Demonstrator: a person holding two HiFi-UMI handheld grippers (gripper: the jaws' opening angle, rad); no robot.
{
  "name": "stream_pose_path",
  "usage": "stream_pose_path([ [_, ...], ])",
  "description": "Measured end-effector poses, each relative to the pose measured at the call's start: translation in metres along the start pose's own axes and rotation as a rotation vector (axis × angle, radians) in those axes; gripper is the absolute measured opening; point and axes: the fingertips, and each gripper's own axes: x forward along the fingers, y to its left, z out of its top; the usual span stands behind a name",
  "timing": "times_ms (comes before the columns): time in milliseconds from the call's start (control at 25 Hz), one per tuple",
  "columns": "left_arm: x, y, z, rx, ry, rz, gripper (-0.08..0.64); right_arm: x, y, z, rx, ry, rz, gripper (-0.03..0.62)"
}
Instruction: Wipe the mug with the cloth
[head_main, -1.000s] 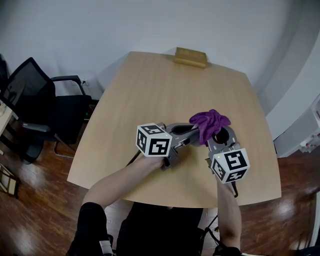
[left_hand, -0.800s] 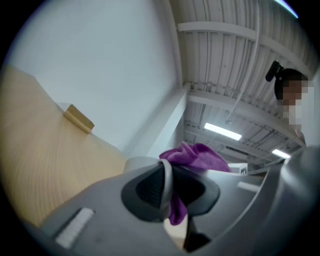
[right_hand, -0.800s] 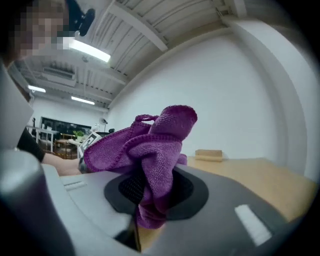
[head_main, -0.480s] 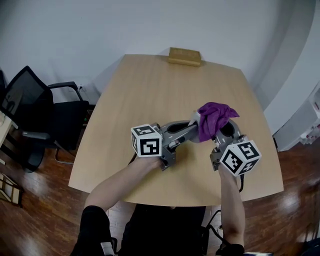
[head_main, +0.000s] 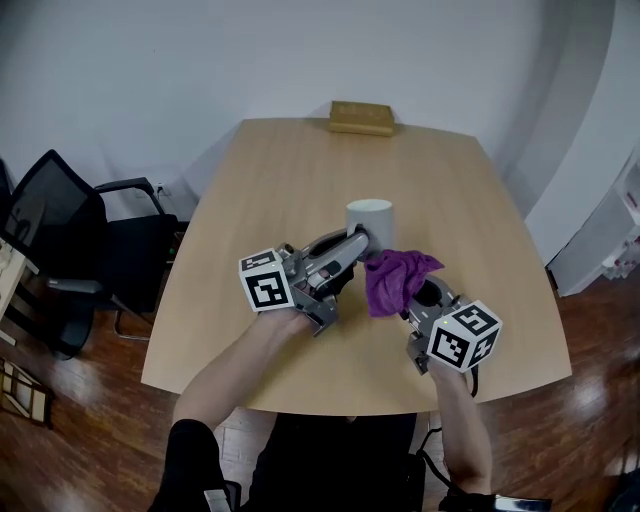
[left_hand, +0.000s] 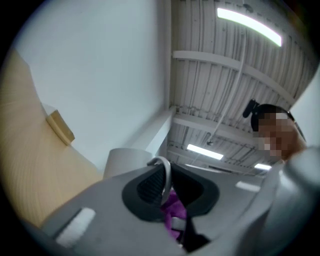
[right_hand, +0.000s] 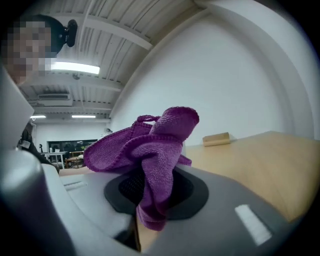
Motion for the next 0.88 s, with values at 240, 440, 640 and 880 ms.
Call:
stream_pose_path([
  [240, 0.006, -0.029, -0.006, 0.013, 0.048, -0.139, 0.054, -0.04, -0.002, 0.099, 0.017, -0.35, 0.016, 0.081],
  [440, 0.012, -0.044, -0.015, 0.051, 0.087, -0.2, 0.052, -0.016, 0.02, 0.099, -0.098, -0.301, 0.039, 0.081],
  [640, 0.007, -0.04, -0.008, 0.066, 0.061, -0.19, 0.049, -0.017, -0.002, 0.036, -0.139, -0.133, -0.049, 0.081],
  [880, 0.005, -0.053, -0.002, 0.066, 0.057, -0.287, 0.051, -0.052, -0.023, 0.094, 0.013, -0.369, -0.029, 0.081],
])
